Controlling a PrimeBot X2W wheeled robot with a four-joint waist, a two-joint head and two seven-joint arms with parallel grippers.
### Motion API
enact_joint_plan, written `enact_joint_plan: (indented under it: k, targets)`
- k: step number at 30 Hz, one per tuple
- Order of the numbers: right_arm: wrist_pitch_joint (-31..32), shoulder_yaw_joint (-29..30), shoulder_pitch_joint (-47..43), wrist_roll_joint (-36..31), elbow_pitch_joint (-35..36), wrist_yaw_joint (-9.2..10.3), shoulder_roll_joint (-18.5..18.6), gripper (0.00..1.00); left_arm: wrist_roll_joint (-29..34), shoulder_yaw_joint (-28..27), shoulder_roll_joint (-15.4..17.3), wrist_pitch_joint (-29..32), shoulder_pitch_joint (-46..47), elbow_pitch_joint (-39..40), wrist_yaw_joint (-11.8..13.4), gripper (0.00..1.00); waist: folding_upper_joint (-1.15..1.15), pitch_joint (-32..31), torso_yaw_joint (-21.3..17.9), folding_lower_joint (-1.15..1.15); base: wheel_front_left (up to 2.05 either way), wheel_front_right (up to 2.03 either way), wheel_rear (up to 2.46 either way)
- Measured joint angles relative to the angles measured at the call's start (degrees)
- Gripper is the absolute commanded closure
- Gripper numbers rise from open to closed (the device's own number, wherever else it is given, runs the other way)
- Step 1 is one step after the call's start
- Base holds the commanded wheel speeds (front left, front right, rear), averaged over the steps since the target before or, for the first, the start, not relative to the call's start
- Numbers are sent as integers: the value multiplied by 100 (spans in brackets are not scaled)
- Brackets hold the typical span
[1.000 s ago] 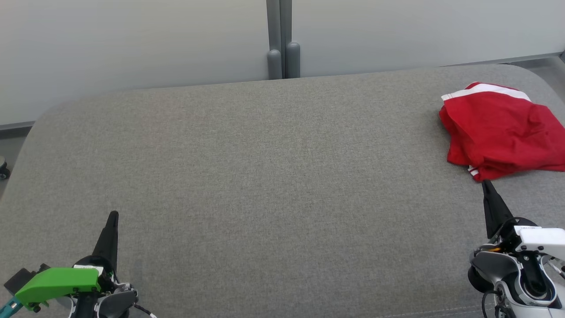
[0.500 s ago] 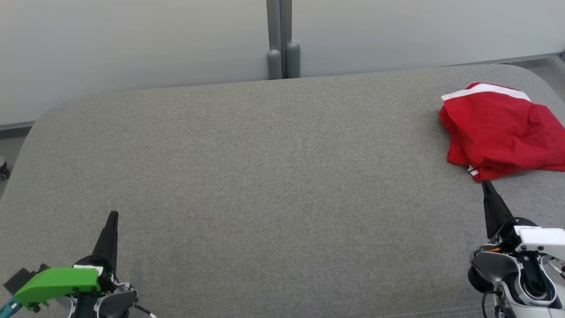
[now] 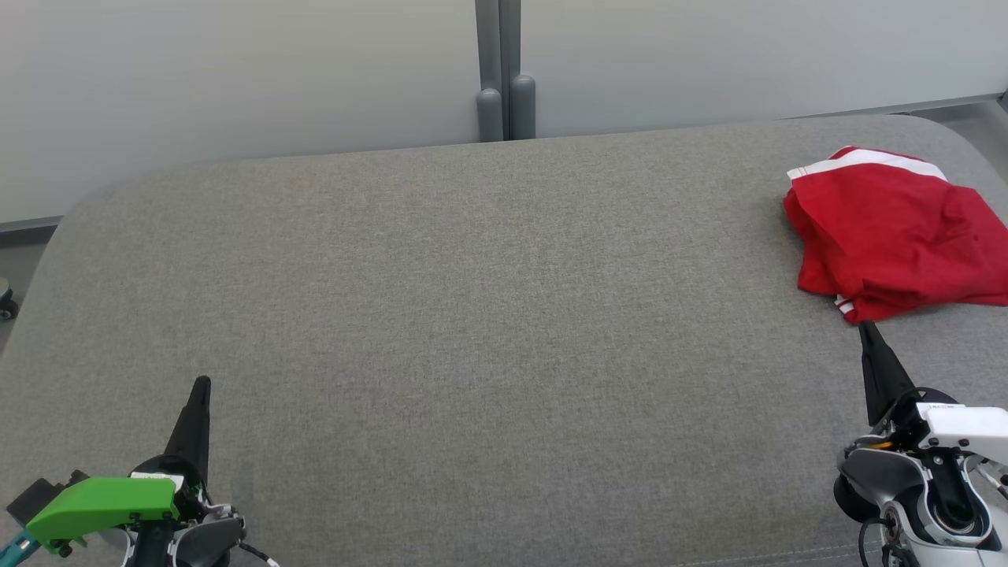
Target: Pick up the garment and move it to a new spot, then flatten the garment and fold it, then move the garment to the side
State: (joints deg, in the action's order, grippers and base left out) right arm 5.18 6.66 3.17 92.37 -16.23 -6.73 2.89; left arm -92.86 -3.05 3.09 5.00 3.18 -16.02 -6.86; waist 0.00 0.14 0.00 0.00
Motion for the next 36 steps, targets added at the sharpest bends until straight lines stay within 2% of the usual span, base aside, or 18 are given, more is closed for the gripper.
enact_joint_plan:
  k: [36]
  targets:
    - [26, 11, 12, 0, 2, 0, -5, 100, 0, -12, -2, 0, 3, -10, -2, 100, 0, 0, 0, 0, 0, 0, 0]
